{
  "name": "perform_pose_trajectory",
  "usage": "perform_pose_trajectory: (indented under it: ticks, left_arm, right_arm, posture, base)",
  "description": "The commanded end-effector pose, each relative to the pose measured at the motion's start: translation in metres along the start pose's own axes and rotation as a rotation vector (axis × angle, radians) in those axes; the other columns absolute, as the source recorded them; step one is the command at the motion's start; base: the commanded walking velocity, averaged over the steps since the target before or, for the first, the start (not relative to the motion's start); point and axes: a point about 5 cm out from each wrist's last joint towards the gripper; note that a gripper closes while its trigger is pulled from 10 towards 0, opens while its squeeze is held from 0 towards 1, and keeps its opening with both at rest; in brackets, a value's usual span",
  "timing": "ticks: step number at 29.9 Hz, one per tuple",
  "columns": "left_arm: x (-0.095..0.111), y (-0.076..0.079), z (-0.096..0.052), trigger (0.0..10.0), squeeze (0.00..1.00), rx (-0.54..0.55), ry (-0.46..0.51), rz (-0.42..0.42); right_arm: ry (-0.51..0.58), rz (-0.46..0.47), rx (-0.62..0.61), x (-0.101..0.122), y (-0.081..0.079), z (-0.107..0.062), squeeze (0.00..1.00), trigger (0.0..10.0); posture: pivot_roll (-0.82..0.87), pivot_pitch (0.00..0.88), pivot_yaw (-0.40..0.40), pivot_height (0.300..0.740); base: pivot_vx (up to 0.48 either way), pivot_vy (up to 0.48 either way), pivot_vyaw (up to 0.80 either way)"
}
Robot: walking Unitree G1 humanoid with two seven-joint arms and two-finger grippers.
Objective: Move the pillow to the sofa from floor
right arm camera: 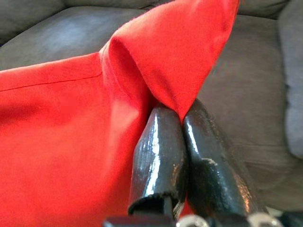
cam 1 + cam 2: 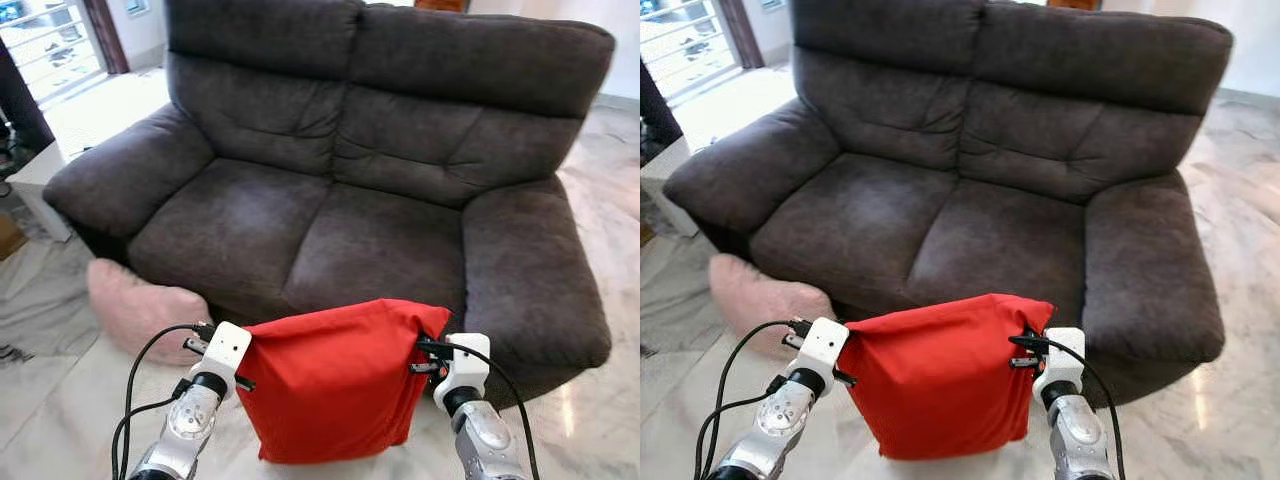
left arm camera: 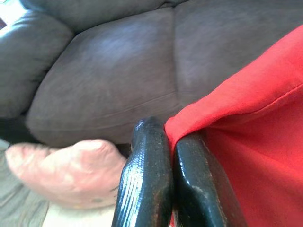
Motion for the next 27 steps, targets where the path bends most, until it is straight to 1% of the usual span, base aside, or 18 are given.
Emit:
perform_pose_trajectory:
  ticks: [1, 7, 9, 13, 15, 19, 27]
  left_arm:
    - [0.0110, -0.0110, 0.0050, 10.0, 0.00, 0.042, 0.059, -0.012]
    - [0.0110, -0.0109, 0.0052, 10.0, 0.00, 0.042, 0.058, -0.021]
    - [0.0112, -0.0106, 0.0052, 10.0, 0.00, 0.042, 0.058, -0.028]
    - [0.0114, -0.0105, 0.0050, 10.0, 0.00, 0.040, 0.060, -0.023]
    - [0.0114, -0.0106, 0.0050, 10.0, 0.00, 0.039, 0.062, -0.023]
    - [0.0117, -0.0100, 0.0048, 10.0, 0.00, 0.032, 0.066, -0.015]
    - [0.0125, -0.0079, 0.0041, 10.0, 0.00, 0.024, 0.076, -0.016]
  right_arm:
    - [0.058, -0.009, 0.002, 0.0115, -0.0007, 0.0048, 0.00, 10.0]
    - [0.060, -0.009, 0.001, 0.0120, -0.0009, 0.0051, 0.00, 10.0]
    - [0.060, -0.009, 0.000, 0.0121, -0.0008, 0.0051, 0.00, 10.0]
    - [0.060, -0.009, -0.001, 0.0122, -0.0010, 0.0053, 0.00, 10.0]
    - [0.062, -0.009, -0.001, 0.0124, -0.0012, 0.0054, 0.00, 10.0]
    - [0.065, -0.010, -0.004, 0.0126, -0.0009, 0.0053, 0.00, 10.0]
    - [0.074, -0.001, -0.017, 0.0129, 0.0008, 0.0044, 0.00, 10.0]
  posture:
    - [0.03, 0.000, -0.049, 0.740]
    - [0.04, 0.000, -0.049, 0.740]
    - [0.04, 0.000, -0.050, 0.740]
    - [0.04, 0.000, -0.049, 0.740]
    - [0.04, 0.000, -0.049, 0.740]
    - [0.04, 0.000, -0.049, 0.740]
    - [0.04, 0.000, -0.051, 0.740]
  base:
    - [0.000, 0.000, 0.00]
    - [0.000, 0.000, -0.80]
    - [0.000, 0.396, -0.80]
    - [0.000, 0.418, 0.00]
    - [0.000, 0.000, 0.00]
    - [0.000, 0.000, -0.80]
    - [0.000, 0.000, 0.00]
Point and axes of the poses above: a point about 5 cm out from each wrist's last joint towards the gripper, its own z axis pointing out of the wrist towards the gripper, its own x axis along the axis of the wrist's last joint, y = z × x, and after that the axes turned 8 degrees about z, right-handed
